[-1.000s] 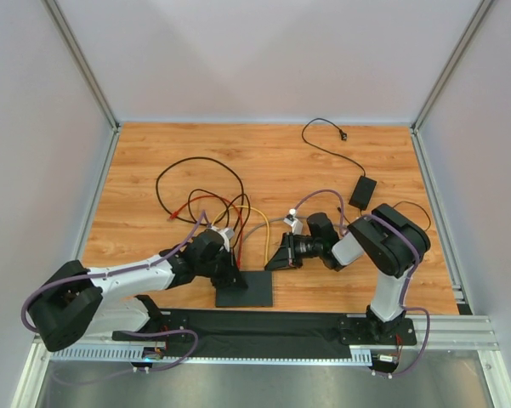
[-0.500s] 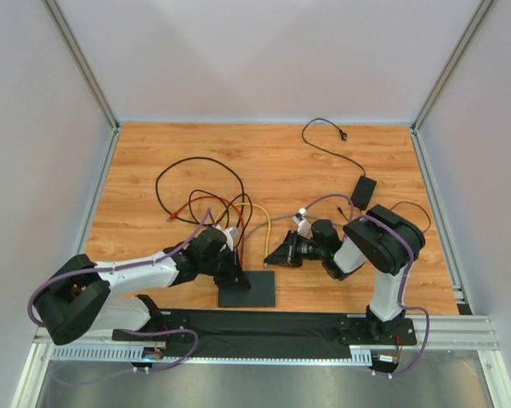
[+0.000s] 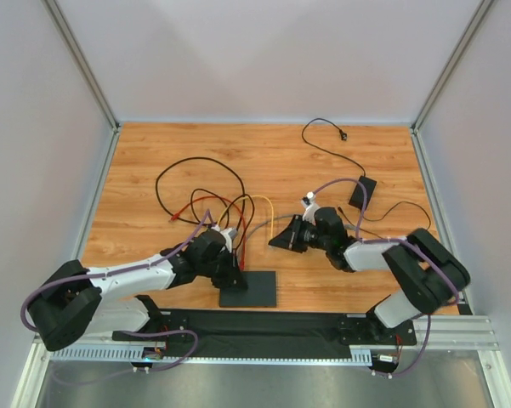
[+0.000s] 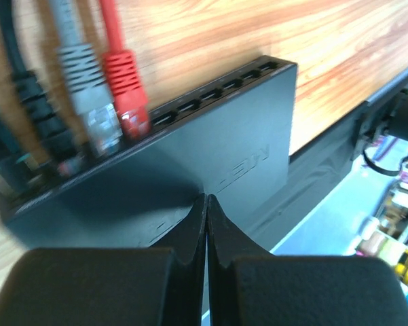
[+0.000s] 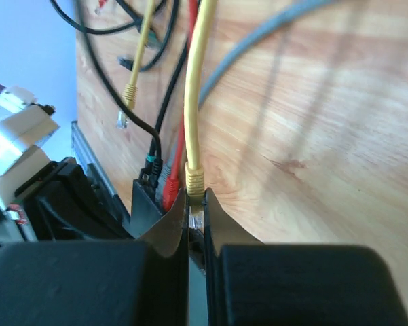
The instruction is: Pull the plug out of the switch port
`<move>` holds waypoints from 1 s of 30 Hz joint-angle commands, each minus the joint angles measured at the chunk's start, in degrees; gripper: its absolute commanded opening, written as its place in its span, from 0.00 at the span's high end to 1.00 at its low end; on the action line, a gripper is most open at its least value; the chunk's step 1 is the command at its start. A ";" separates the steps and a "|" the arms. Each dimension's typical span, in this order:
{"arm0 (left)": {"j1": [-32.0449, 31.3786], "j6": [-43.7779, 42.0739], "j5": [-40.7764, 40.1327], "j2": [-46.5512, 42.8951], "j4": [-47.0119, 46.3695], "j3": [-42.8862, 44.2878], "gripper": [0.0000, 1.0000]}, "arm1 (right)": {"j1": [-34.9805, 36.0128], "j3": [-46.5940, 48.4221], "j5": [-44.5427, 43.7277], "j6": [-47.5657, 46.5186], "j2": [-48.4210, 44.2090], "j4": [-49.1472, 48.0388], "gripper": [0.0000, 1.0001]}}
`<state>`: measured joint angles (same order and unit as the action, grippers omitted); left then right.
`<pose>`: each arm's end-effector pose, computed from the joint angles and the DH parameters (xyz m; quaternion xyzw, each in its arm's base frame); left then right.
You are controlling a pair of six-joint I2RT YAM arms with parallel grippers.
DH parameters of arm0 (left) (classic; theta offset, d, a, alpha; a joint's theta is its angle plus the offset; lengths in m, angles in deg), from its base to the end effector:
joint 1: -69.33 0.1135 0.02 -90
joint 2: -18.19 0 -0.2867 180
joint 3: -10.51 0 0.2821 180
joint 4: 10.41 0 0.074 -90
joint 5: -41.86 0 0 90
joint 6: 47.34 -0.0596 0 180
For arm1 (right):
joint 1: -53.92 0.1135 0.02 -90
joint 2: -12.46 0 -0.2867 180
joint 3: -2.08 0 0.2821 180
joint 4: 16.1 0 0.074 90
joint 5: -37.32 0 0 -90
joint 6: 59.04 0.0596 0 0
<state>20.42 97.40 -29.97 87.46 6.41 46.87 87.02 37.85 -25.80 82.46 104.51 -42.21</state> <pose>0.1436 -0.1929 0.1287 0.0071 0.9287 -0.3588 0.0935 0.2339 0.1847 0.1015 0.0204 0.8507 0.4755 0.2232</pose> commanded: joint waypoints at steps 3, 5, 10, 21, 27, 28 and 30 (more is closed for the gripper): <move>-0.14 -3.59 -6.83 -4.40 10.04 0.79 1.00 | 0.21 7.35 -11.65 -10.28 -17.21 28.84 1.00; -0.14 -3.94 -7.19 -5.11 11.19 1.94 1.00 | 0.21 9.55 -16.56 -11.59 -20.58 34.85 1.00; -0.14 -4.47 -7.63 -6.17 12.43 3.26 1.00 | 0.03 15.97 -26.78 -11.34 -27.71 47.27 1.00; -0.14 -3.94 -7.45 -8.89 11.81 2.12 1.00 | 0.03 29.15 -32.05 -19.68 -26.58 49.27 1.00; -0.14 -4.73 -7.89 -10.30 13.39 3.78 1.00 | 0.12 38.21 -35.13 -28.03 -26.40 52.28 1.00; -0.14 -4.82 -7.98 -10.47 13.66 3.96 1.00 | 0.12 38.82 -35.83 -28.82 -26.22 52.54 1.00; -0.14 -4.99 -8.15 -10.92 13.92 4.22 0.99 | -0.05 40.84 -36.80 -29.09 -25.09 54.03 1.00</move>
<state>20.38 93.73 -37.40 77.76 19.04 48.53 87.15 75.07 -59.31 57.92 78.87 9.59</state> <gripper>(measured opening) 0.004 0.039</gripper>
